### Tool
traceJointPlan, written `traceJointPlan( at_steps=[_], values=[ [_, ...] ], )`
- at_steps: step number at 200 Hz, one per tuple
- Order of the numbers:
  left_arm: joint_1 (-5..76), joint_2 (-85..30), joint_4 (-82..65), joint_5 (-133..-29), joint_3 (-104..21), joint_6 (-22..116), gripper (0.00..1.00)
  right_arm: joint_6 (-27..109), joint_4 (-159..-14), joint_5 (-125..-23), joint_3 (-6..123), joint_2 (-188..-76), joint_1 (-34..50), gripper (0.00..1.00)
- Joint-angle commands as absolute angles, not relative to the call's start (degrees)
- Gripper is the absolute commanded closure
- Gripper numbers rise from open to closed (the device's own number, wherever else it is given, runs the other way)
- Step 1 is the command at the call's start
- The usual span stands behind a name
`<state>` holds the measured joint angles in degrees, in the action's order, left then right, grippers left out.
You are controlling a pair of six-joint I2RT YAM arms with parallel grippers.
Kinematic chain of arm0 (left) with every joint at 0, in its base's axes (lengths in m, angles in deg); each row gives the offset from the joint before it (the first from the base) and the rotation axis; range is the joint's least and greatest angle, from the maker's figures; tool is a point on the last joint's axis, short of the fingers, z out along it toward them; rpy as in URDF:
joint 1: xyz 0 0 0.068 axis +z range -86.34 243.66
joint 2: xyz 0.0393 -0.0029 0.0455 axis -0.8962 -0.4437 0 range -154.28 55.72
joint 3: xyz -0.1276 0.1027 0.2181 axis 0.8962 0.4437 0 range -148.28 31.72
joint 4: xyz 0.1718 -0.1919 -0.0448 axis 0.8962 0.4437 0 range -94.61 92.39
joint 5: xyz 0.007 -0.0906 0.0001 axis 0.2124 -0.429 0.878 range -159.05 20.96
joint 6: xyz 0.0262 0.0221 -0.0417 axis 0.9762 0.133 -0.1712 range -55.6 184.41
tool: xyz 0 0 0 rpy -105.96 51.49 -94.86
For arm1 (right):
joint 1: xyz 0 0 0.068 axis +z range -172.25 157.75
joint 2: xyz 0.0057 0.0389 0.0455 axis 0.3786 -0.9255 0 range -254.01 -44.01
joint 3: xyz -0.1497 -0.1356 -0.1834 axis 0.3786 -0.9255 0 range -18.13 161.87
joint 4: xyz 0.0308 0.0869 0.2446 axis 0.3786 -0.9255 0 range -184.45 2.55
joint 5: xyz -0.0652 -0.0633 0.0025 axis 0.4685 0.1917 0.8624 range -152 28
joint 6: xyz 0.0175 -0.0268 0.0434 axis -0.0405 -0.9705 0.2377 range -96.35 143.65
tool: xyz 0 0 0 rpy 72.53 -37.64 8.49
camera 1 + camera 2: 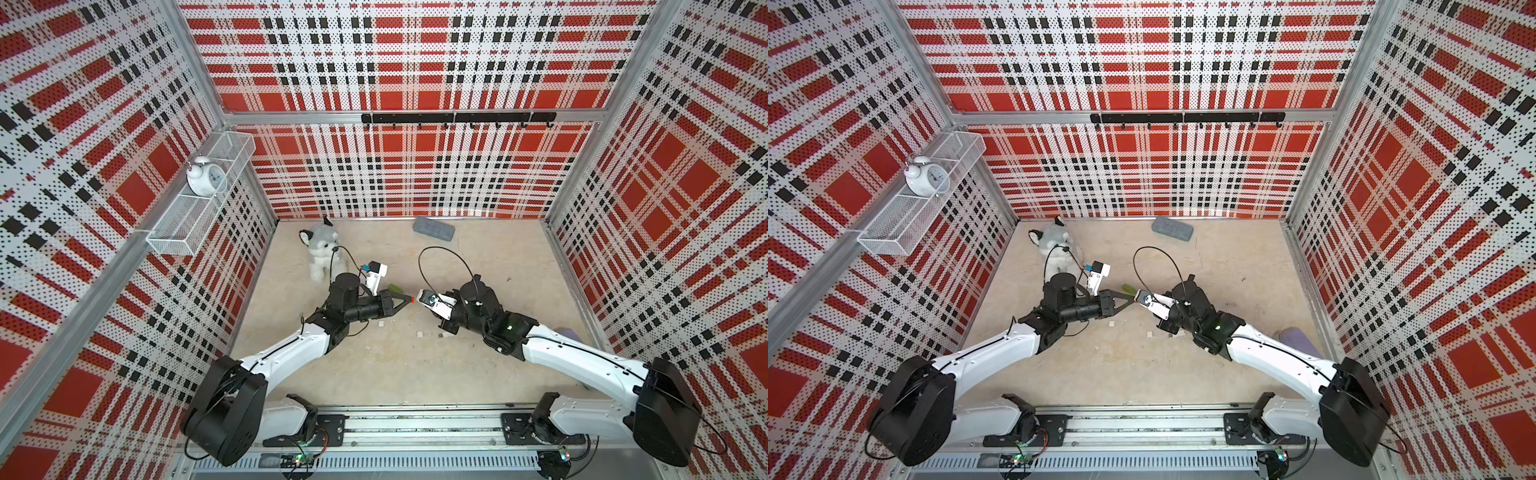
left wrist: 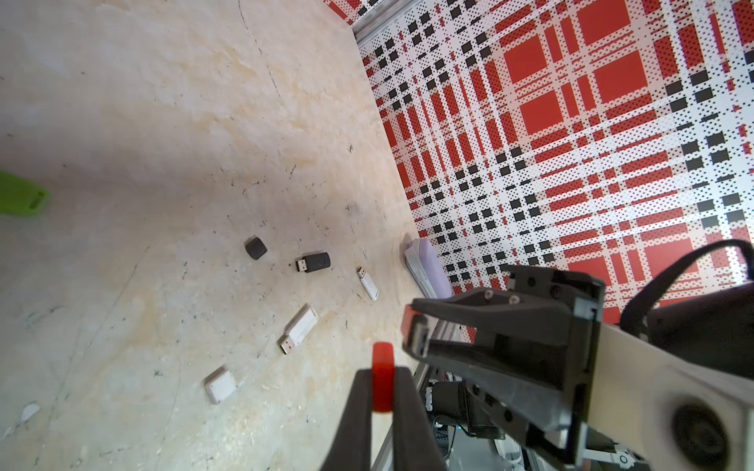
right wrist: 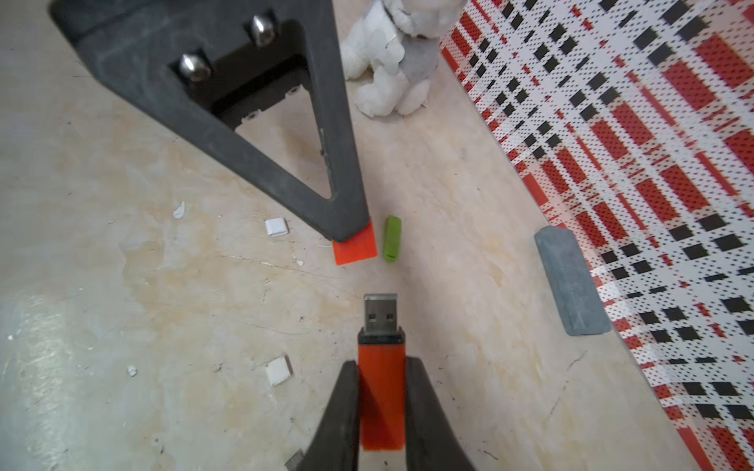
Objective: Close the usb drive cover
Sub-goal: Close the cover of the USB drive.
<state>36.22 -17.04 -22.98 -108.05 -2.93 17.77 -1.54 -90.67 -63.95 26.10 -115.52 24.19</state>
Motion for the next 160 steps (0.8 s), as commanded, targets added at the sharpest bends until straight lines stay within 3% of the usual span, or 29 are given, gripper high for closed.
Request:
traceJointPlan(
  at_steps=[1, 160],
  values=[
    [35.93, -15.48, -25.71, -108.73, -2.03, 17.3, 1.0, 0.85, -90.36, -66.26, 27.54, -117.69, 24.99, 0.93],
    [35.91, -16.48, -24.74, -108.73, -2.46, 18.98, 0.99, -0.74, -88.19, -63.75, 29.61, -118.47, 26.61, 0.93]
  ],
)
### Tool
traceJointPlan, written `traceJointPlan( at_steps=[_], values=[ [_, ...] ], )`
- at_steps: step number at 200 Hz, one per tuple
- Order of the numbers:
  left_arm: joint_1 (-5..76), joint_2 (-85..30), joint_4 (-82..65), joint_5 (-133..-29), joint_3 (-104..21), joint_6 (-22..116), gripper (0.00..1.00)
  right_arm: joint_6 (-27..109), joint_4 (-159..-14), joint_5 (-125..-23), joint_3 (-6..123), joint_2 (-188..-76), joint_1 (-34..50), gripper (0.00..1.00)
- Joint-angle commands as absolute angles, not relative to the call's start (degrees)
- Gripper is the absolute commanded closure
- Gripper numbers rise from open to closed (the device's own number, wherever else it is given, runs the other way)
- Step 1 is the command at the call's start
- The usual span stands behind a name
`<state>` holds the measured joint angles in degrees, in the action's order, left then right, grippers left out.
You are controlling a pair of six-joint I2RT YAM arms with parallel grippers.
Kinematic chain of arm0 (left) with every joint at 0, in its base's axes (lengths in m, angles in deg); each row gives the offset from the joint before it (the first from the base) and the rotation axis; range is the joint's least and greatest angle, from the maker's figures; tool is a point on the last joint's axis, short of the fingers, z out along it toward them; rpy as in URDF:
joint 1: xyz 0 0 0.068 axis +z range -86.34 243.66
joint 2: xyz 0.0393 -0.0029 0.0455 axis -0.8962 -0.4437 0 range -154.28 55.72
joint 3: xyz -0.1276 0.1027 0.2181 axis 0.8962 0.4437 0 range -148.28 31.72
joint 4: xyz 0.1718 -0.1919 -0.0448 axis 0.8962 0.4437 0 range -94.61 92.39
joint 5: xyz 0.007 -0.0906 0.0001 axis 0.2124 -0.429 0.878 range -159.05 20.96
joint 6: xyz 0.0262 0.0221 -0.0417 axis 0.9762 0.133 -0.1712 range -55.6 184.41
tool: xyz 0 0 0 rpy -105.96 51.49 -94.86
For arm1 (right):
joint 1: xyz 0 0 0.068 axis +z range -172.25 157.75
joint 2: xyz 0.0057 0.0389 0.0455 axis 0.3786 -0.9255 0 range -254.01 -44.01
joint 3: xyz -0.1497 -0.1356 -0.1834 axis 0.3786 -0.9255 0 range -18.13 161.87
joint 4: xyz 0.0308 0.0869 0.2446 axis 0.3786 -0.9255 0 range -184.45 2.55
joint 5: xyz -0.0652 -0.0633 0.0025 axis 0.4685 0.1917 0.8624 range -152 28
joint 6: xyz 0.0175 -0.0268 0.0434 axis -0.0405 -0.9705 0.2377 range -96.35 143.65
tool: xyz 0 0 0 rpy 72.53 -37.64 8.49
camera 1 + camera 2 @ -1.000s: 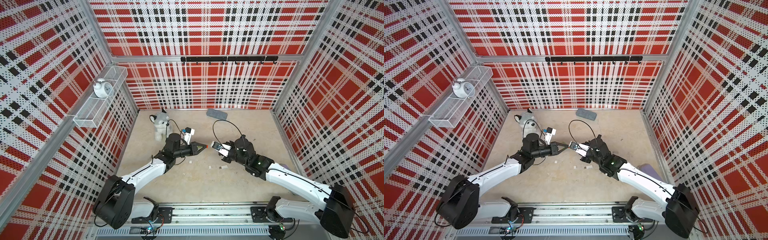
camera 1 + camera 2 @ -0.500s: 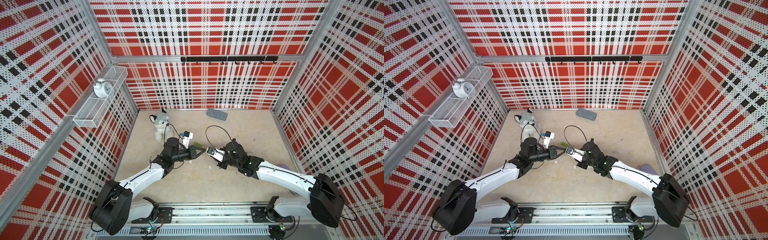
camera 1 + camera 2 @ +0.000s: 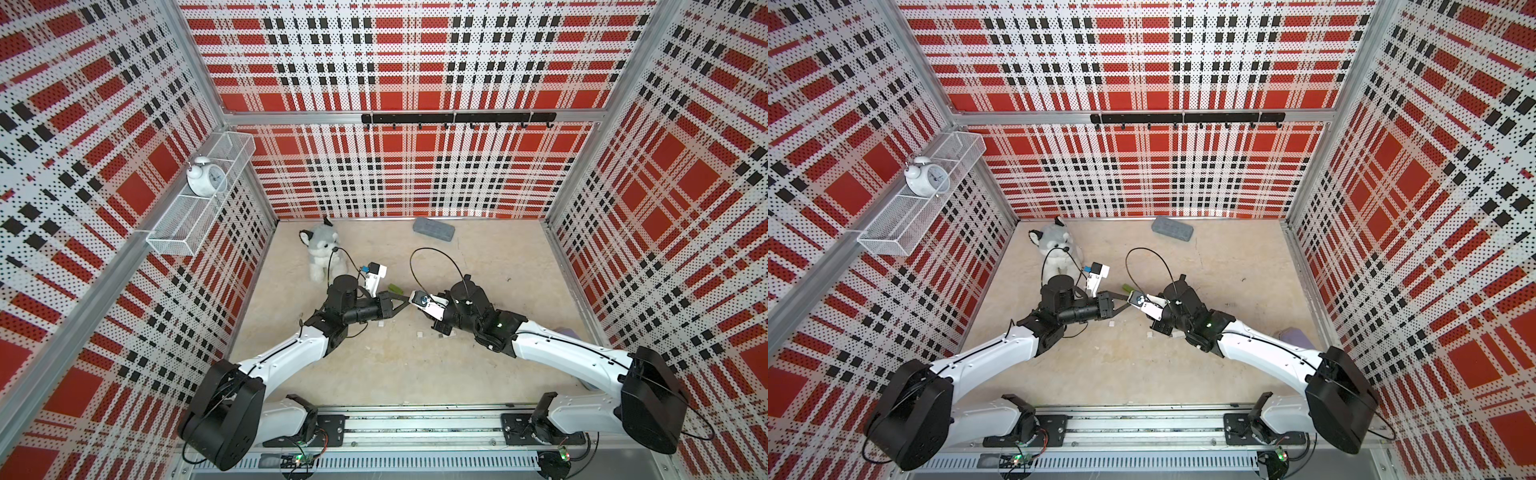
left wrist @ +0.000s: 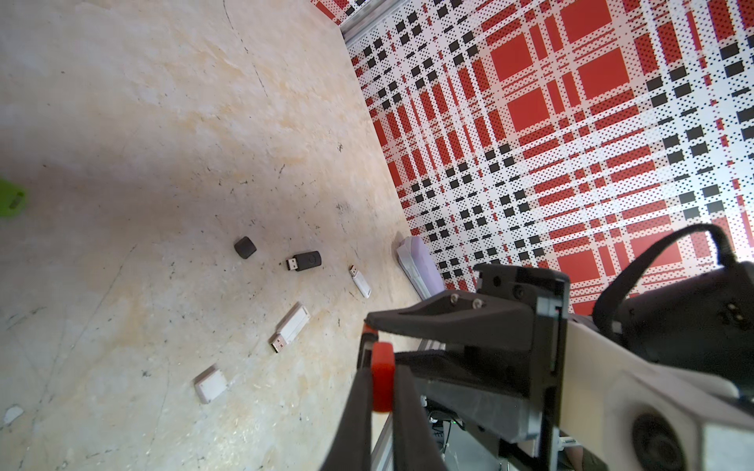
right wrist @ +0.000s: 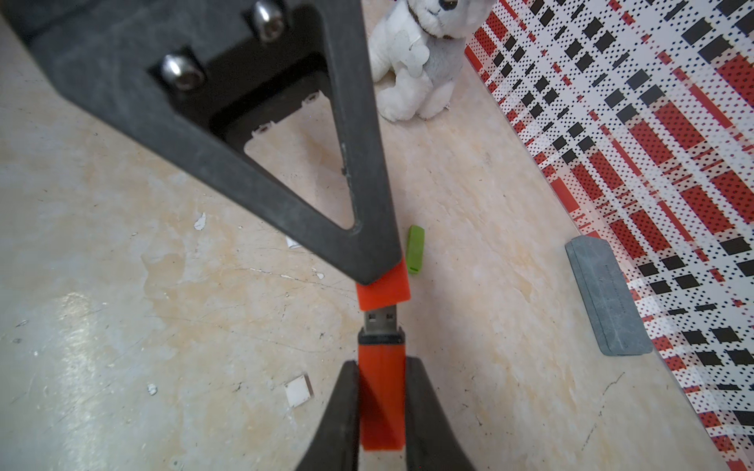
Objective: Close the usb drive cover
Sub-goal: Close the cover of the USB drive.
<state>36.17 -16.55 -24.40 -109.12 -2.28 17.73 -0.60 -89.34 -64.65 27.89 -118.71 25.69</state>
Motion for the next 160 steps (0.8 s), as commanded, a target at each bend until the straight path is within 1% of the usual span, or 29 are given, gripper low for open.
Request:
traceJointPlan(
  at_steps=[1, 27, 58, 94, 160],
  values=[
    [35.94, -16.46, -24.69, -108.71, -2.46, 19.02, 0.99, -0.71, -88.21, -63.66, 29.65, -118.42, 26.62, 0.93],
    [35.85, -16.64, -21.07, -107.57, -3.77, 21.48, 0.99, -0.78, -88.67, -61.51, 29.38, -117.93, 26.62, 0.94],
    [35.87, -16.45, -20.73, -107.51, -4.3, 22.12, 0.99, -0.49, -89.39, -60.68, 29.81, -118.21, 26.62, 0.94],
    [35.82, -16.86, -21.03, -107.51, -4.75, 22.22, 0.99, -0.36, -89.66, -63.79, 30.82, -118.81, 26.66, 0.94],
    [35.89, -16.71, -21.64, -107.93, -4.67, 22.13, 0.99, -0.35, -89.78, -63.58, 30.91, -119.23, 26.88, 0.94]
  ],
)
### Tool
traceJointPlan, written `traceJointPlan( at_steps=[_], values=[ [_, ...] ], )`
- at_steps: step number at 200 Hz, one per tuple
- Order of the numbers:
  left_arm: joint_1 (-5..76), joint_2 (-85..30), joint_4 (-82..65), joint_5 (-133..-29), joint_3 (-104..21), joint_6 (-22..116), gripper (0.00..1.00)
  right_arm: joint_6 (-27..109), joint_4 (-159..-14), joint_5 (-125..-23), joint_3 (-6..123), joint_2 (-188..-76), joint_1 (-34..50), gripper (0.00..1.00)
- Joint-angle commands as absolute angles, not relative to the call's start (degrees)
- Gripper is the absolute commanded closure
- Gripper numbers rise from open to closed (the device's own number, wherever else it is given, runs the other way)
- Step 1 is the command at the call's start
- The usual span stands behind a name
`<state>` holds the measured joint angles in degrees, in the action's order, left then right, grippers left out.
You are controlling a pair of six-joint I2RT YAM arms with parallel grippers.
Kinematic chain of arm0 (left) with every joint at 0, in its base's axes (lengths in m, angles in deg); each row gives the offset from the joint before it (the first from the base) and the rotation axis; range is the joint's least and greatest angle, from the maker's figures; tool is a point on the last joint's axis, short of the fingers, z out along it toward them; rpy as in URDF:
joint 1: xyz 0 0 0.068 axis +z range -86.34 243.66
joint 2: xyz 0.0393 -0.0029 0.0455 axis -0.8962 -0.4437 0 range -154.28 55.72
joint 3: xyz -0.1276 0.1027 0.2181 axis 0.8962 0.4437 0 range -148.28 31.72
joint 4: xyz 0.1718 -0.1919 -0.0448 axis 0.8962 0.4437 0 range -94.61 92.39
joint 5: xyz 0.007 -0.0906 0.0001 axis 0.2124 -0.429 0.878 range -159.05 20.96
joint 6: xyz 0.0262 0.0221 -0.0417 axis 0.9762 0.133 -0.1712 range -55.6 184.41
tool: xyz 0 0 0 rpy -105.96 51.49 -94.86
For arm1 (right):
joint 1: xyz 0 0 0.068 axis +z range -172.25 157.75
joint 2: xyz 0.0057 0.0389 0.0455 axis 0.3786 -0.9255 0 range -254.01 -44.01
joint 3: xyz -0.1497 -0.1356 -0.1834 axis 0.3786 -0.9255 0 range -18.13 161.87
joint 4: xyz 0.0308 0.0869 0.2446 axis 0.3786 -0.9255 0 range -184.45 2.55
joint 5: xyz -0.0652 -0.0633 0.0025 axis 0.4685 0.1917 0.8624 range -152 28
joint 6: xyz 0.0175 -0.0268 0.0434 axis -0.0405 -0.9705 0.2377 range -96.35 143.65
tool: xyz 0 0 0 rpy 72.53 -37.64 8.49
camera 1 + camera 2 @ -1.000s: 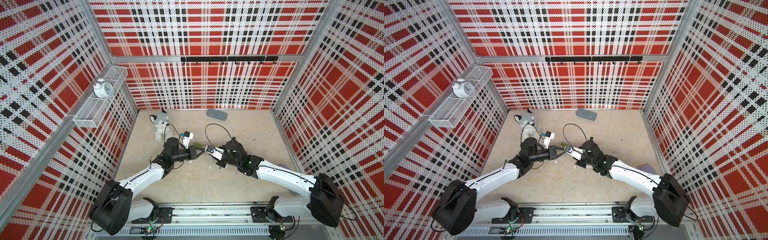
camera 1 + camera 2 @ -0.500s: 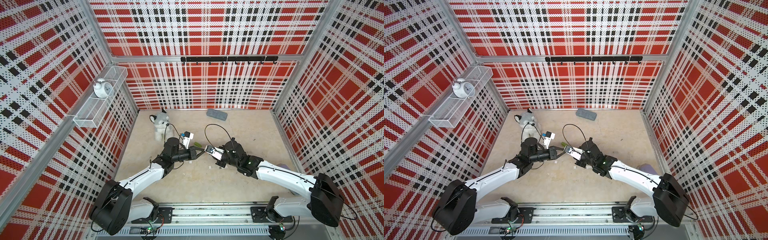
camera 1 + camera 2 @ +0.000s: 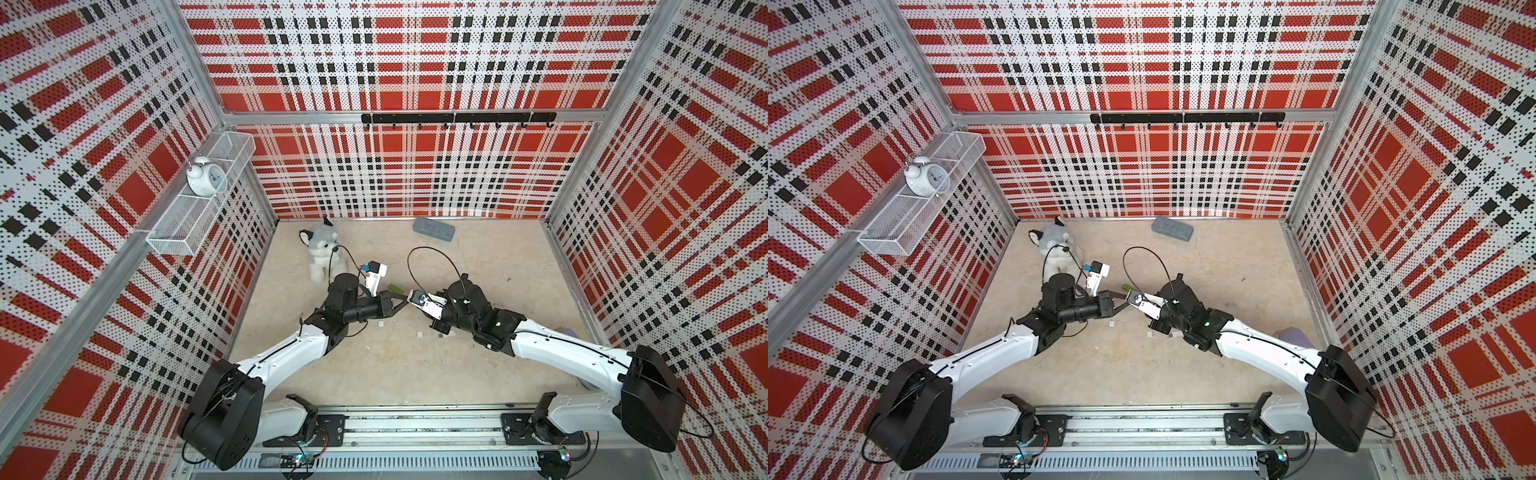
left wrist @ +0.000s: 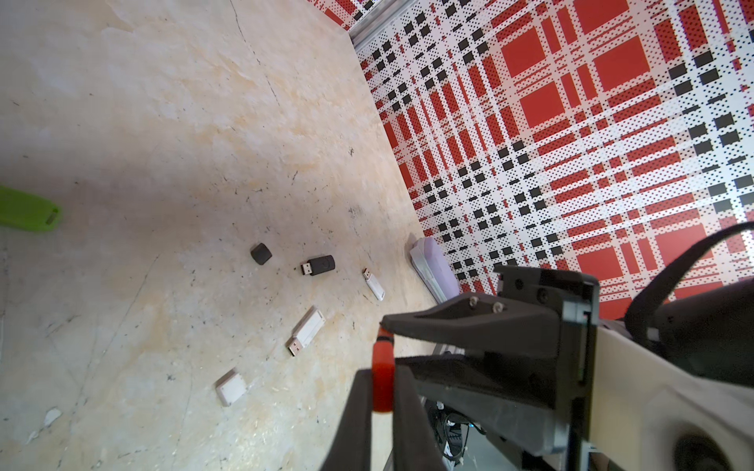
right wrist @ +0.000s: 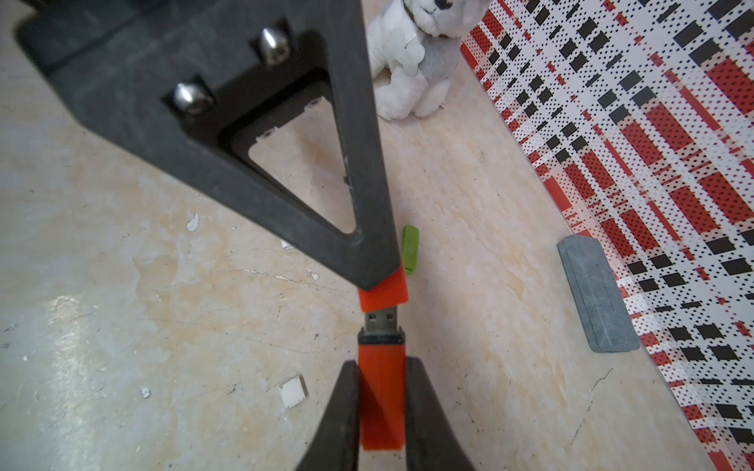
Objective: Close the usb drive cover
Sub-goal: Close the cover of the USB drive.
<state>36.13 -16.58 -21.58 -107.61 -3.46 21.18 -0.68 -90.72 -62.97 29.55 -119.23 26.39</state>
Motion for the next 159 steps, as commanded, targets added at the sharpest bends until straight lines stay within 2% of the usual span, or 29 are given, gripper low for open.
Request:
traceJointPlan(
  at_steps=[1, 118, 159],
  values=[
    [35.89, -16.71, -21.61, -107.95, -4.67, 22.13, 0.99, -0.39, -89.71, -63.58, 30.87, -119.2, 26.84, 0.94],
    [35.85, -18.76, -19.55, -110.46, -6.17, 24.7, 0.97, -4.88, -89.51, -64.97, 32.14, -118.57, 26.97, 0.94],
    [35.88, -18.44, -19.04, -109.9, -6.42, 25.85, 0.97, -4.76, -89.51, -70.73, 33.3, -118.27, 26.92, 0.95]
  ],
)
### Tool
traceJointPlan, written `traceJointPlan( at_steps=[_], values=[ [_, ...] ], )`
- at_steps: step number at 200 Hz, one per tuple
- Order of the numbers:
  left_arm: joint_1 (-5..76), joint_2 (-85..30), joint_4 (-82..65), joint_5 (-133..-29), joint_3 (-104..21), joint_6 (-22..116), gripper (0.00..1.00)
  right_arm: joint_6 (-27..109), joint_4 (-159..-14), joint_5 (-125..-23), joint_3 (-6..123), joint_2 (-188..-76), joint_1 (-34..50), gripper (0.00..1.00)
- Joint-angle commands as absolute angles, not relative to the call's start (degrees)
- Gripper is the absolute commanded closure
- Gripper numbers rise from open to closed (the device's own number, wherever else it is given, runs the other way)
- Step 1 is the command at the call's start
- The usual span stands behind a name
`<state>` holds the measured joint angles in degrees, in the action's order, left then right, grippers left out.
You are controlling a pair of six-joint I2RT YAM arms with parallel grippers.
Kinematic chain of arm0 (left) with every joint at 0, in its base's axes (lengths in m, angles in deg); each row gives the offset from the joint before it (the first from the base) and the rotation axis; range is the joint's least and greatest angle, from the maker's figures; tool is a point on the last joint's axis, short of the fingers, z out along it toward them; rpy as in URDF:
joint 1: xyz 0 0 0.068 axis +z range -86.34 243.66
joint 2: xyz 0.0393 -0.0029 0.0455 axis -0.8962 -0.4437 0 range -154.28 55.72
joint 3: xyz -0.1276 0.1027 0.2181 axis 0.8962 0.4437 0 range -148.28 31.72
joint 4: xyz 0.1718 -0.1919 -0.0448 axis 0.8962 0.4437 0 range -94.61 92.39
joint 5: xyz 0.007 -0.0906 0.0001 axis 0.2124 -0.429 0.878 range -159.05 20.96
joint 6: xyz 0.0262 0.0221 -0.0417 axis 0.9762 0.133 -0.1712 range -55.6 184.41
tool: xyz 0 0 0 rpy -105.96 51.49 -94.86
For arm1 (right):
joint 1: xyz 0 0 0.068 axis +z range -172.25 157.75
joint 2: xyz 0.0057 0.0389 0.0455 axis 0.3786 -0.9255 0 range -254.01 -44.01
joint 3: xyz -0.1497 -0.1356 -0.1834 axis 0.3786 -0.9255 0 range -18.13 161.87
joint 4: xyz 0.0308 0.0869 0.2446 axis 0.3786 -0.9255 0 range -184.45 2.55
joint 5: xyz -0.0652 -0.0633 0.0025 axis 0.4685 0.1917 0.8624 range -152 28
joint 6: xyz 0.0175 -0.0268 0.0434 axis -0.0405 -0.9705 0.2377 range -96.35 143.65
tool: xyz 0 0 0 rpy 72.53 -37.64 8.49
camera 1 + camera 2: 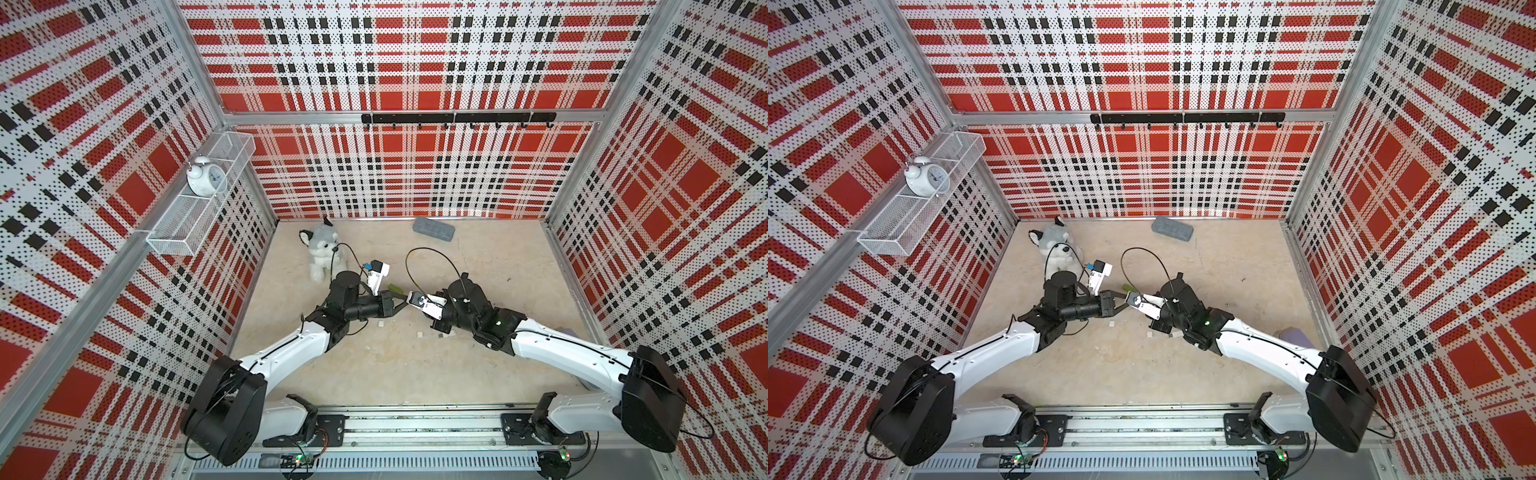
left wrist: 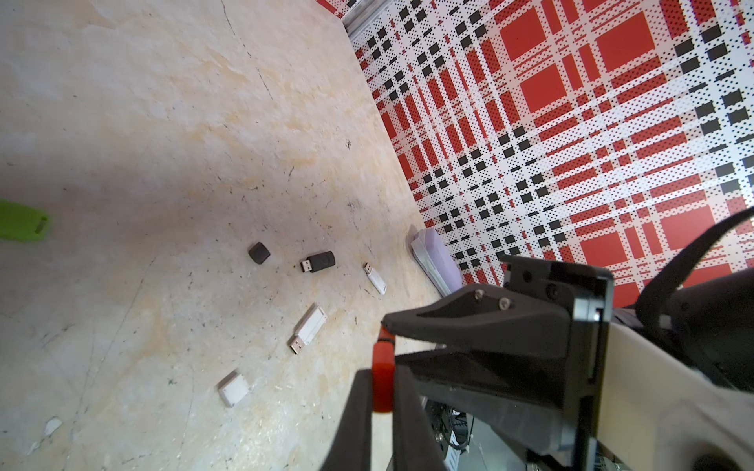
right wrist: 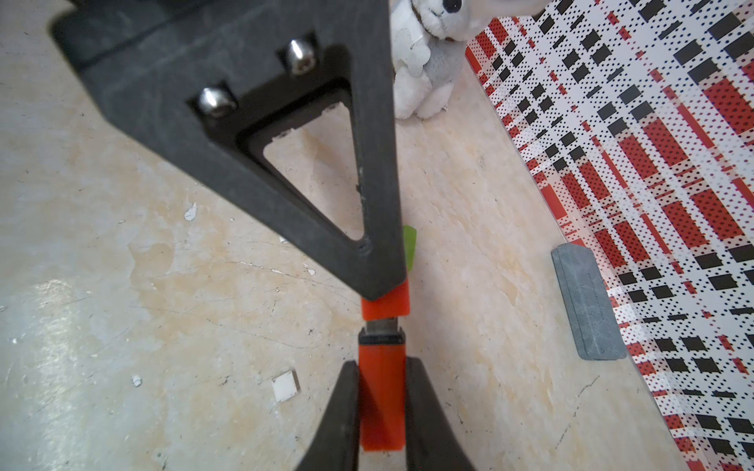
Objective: Close the usb drive cover
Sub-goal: Close the cover of the USB drive.
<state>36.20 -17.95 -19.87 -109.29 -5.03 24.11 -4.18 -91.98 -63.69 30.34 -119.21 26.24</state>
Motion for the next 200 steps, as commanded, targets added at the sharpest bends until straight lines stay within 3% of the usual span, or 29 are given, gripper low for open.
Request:
traceJointPlan(
  at_steps=[1, 60, 200],
  values=[
    [35.88, -18.45, -19.08, -109.91, -6.47, 25.88, 0.97, -4.84, -89.62, -70.8, 33.34, -118.28, 26.95, 0.95],
    [35.84, -18.8, -17.51, -110.14, -7.54, 27.5, 0.96, -5.06, -93.69, -67.93, 36.42, -120.03, 26.95, 0.95],
    [35.77, -19.54, -17.51, -112.9, -7.62, 26.92, 0.95, -11.65, -85.14, -71.23, 35.2, -118.63, 27.05, 0.96]
  ],
)
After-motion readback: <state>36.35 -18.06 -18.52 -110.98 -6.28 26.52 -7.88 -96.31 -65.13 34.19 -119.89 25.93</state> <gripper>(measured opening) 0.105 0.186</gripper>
